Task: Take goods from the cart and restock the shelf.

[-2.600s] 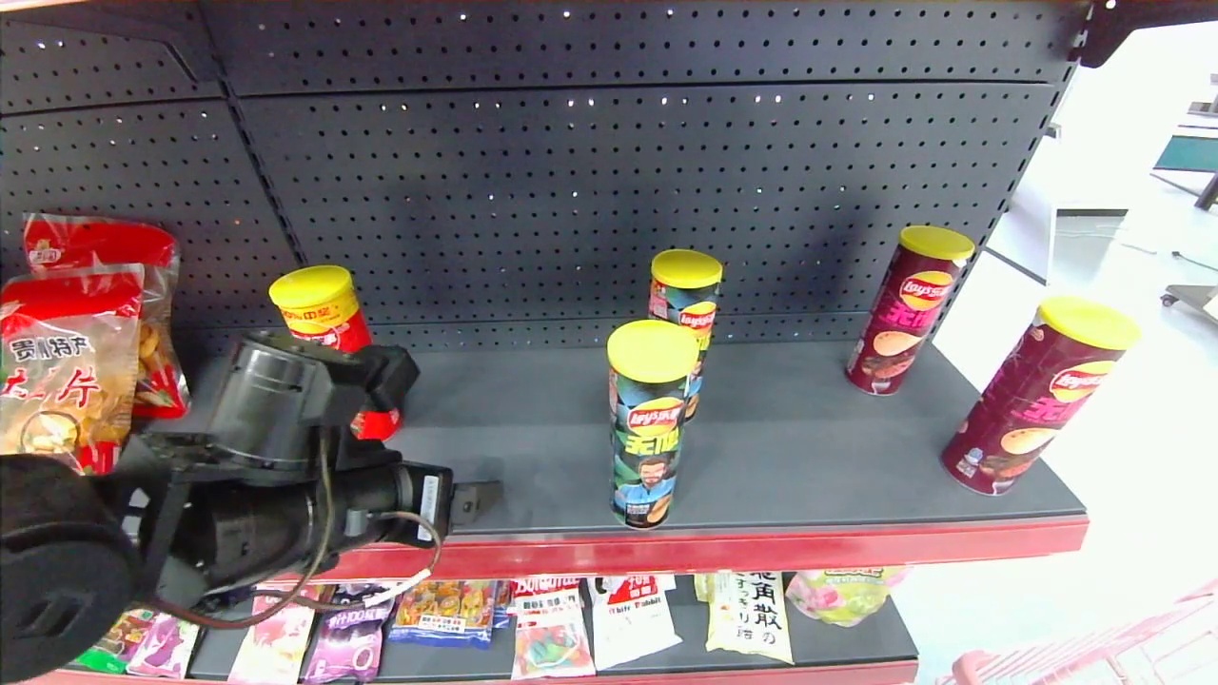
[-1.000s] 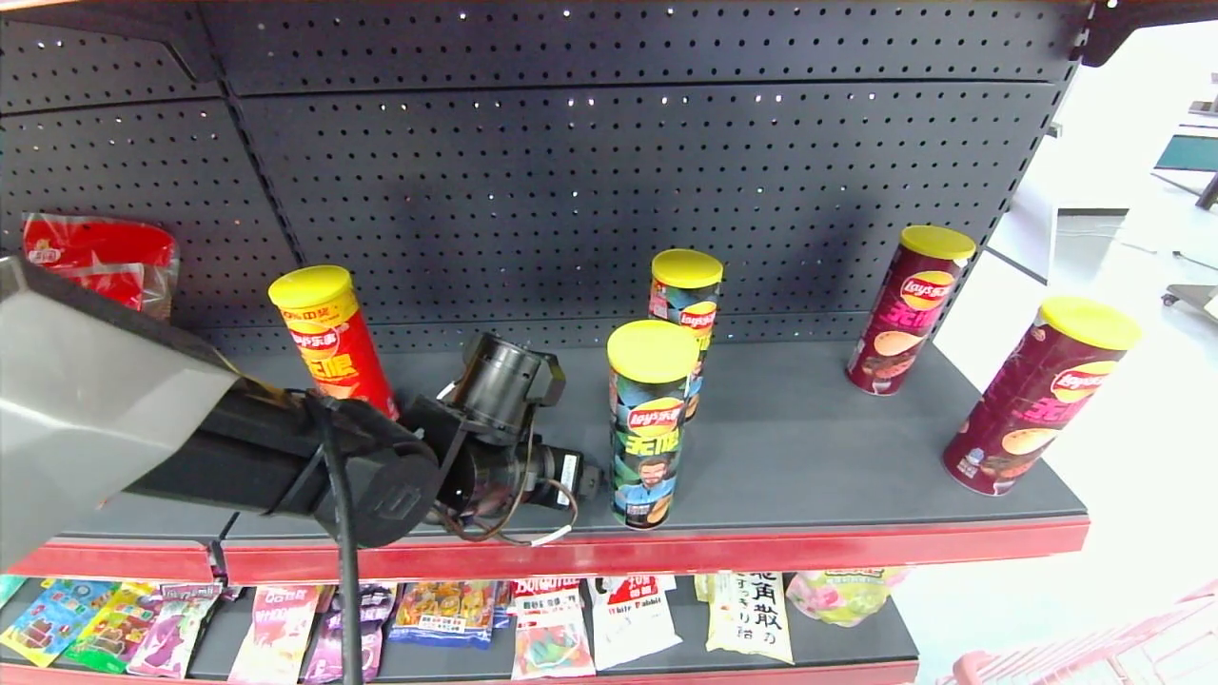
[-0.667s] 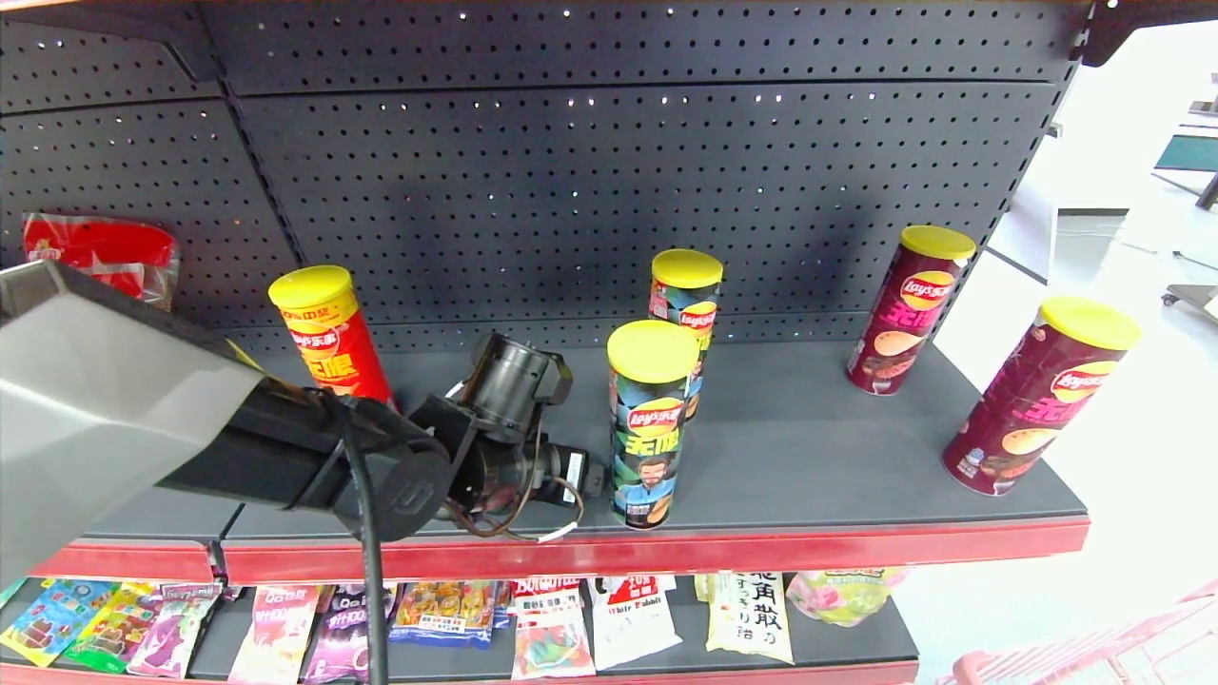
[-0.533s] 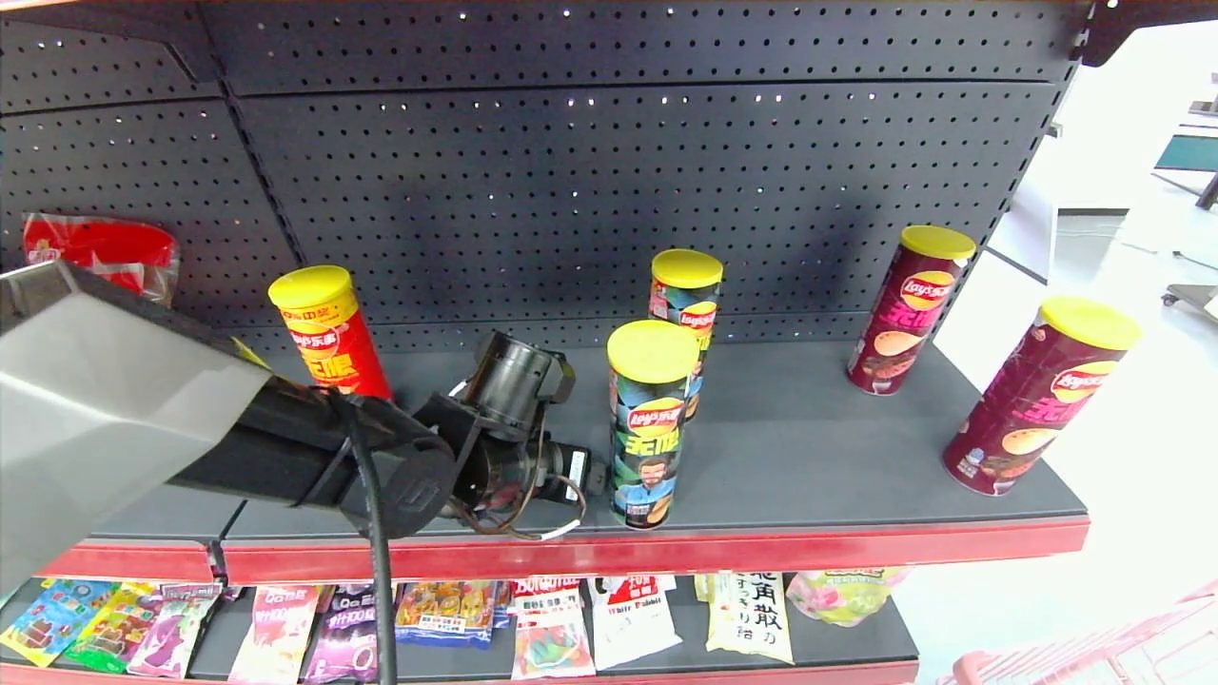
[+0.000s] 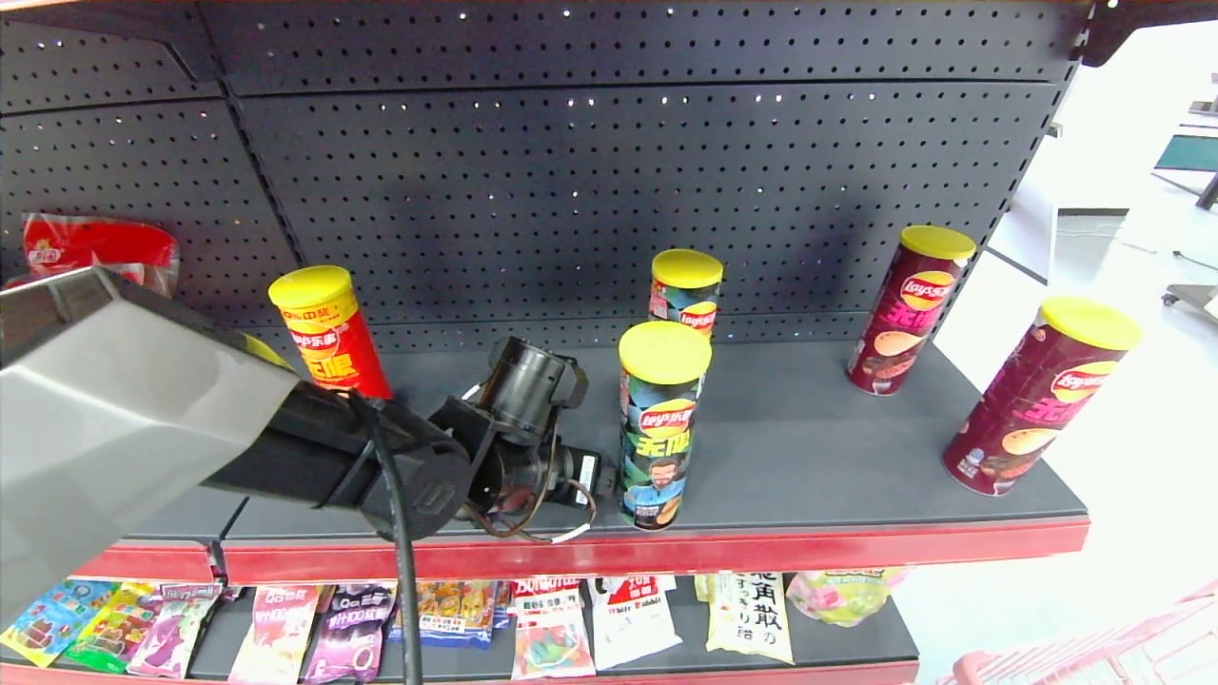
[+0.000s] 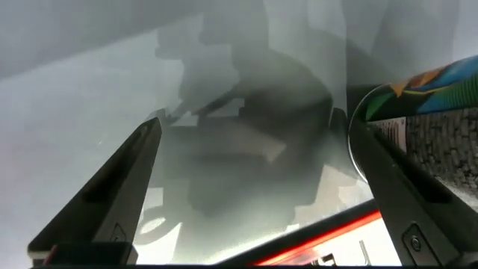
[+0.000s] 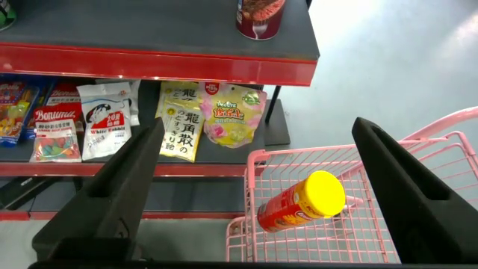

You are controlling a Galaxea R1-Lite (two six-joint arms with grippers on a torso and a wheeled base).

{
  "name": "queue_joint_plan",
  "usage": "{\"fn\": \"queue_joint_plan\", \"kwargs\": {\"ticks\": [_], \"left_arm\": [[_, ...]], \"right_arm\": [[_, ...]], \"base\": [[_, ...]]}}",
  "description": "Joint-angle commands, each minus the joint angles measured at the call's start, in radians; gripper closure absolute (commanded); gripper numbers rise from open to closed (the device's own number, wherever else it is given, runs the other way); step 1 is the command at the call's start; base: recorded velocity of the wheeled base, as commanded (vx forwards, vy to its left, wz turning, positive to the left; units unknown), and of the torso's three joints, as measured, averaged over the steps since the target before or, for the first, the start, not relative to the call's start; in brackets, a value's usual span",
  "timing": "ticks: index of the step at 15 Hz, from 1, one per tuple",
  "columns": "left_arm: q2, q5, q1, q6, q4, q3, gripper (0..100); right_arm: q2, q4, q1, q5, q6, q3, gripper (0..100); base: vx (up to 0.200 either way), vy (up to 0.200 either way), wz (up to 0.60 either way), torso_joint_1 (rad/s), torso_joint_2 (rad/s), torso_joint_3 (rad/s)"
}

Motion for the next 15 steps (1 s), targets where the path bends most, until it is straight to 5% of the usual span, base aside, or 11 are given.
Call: {"fn": "queue_joint_plan", "kwargs": {"ticks": [1,15], "left_arm": [[0.009,0.000,0.000,0.000,0.000,-0.018,0],[0.069,0.006,-0.017,-0.003,0.002,-0.116,0]], "right_arm": [[0.003,0.000,0.000,0.000,-0.001,0.000,0],[0.001,0.000,-0.001,0.002,0.001,0.011,0]], "base": [[0.000,0.000,0.00,0.000,0.00,0.000],[0.000,0.000,0.00,0.000,0.00,0.000]]}}
